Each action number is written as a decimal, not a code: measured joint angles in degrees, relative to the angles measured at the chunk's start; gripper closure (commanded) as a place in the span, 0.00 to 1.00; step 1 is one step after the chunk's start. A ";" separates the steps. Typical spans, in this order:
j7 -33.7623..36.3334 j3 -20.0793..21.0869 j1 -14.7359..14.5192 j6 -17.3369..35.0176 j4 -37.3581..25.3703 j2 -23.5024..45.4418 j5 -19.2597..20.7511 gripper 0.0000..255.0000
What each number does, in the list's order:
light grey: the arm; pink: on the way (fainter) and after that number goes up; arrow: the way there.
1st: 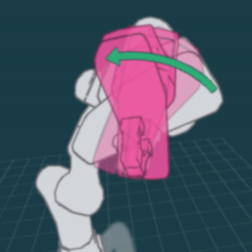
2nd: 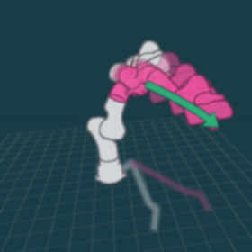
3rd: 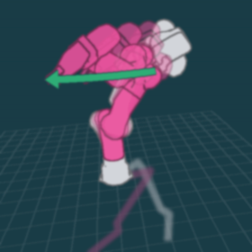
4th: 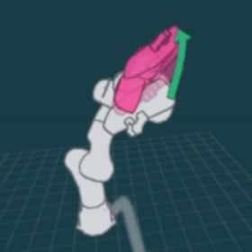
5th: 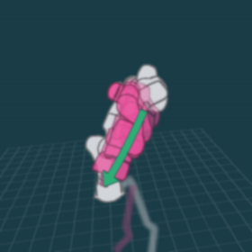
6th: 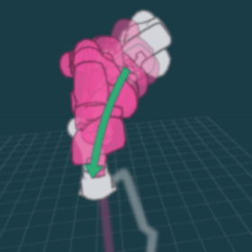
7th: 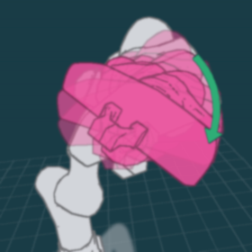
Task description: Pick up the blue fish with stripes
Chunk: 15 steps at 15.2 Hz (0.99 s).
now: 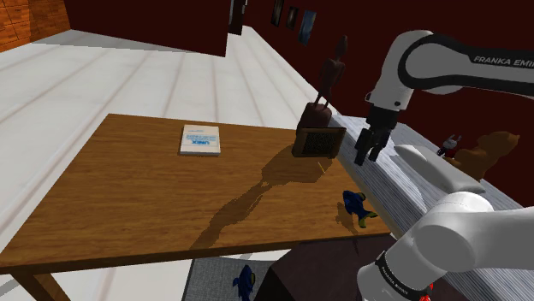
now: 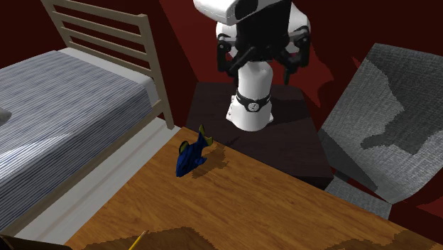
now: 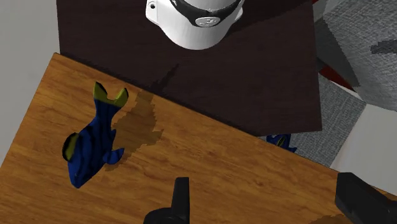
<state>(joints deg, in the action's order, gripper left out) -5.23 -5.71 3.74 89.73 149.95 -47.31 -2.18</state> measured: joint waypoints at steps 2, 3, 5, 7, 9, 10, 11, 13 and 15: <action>-0.47 -1.01 1.36 2.59 3.16 -0.59 1.61 0.00; -0.70 -1.54 2.01 4.25 4.36 -0.13 2.40 0.00; -1.01 -2.51 3.46 7.43 7.72 -0.40 3.98 0.00; -2.14 -4.33 5.49 10.51 9.95 0.37 6.35 0.00; -2.68 -5.68 7.38 13.70 12.76 0.62 8.43 0.00; -3.02 -6.44 8.40 15.27 13.86 1.02 9.53 0.00; -3.45 -7.39 9.39 17.52 14.75 2.38 10.72 0.00; -4.29 -9.26 11.75 21.81 17.09 4.10 13.32 0.00; -4.70 -10.84 13.81 26.02 18.83 6.38 15.60 0.00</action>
<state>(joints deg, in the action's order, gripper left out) -9.93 -16.55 17.55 115.75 168.78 -40.93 13.42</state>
